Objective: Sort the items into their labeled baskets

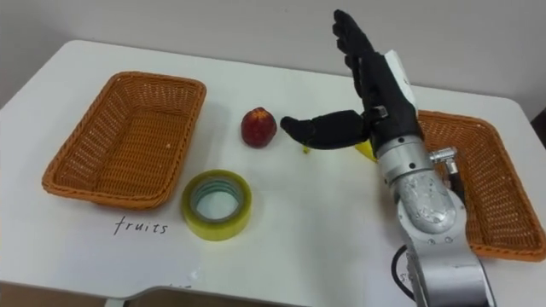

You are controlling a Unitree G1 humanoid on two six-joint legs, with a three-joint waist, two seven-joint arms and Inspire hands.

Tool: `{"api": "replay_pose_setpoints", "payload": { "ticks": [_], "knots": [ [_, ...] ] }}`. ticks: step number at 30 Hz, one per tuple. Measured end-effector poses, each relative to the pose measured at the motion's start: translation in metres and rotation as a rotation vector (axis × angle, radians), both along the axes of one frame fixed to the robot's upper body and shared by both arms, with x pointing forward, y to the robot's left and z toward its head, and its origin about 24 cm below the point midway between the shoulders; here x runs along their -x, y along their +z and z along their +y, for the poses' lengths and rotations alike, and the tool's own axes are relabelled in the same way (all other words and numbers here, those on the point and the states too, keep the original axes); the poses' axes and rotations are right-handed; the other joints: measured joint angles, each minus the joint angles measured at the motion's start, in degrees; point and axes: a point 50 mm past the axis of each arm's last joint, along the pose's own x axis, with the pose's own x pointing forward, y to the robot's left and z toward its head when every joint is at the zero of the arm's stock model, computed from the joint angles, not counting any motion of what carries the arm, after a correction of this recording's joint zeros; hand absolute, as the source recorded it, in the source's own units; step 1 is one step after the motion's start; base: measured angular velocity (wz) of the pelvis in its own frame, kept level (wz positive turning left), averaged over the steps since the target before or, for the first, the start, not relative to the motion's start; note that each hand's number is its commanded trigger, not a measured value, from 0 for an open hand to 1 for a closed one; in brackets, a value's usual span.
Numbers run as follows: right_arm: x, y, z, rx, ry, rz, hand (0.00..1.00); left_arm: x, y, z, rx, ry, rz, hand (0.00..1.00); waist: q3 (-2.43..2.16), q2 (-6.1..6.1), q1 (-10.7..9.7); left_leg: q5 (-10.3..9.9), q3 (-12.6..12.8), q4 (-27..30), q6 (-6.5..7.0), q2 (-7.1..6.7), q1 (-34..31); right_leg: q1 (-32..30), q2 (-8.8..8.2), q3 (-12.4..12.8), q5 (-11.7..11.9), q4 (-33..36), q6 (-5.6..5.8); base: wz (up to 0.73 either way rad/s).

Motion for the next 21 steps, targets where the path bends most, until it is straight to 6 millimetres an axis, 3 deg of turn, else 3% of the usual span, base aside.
{"api": "replay_pose_setpoints", "payload": {
  "ticks": [8,13,21],
  "knots": [
    [0.0,-0.007,0.004,0.015,0.046,0.039,0.0,-0.005,0.001,0.0,0.01,-0.007,-0.022,0.0,-0.01,0.08,1.2,0.1,-0.3,-0.1,0.09,-0.04,-0.1,0.0,-0.24,-1.1,0.0,0.2,0.01,0.02],
    [-0.003,-0.029,0.006,0.086,0.033,0.126,0.0,-0.005,0.0,-0.002,0.0,-0.001,-0.019,0.0,-0.03,0.09,2.1,0.1,0.0,-0.1,0.15,-0.04,0.0,0.0,-0.32,-1.2,0.0,0.3,0.01,0.0],
    [-0.003,-0.042,0.009,0.119,0.025,0.172,0.0,-0.007,0.0,-0.003,-0.005,0.001,-0.023,0.0,-0.03,0.09,2.6,0.1,-0.3,0.0,0.15,-0.11,0.0,0.0,-0.34,-1.2,0.0,0.3,0.01,0.0]
  ]
}}
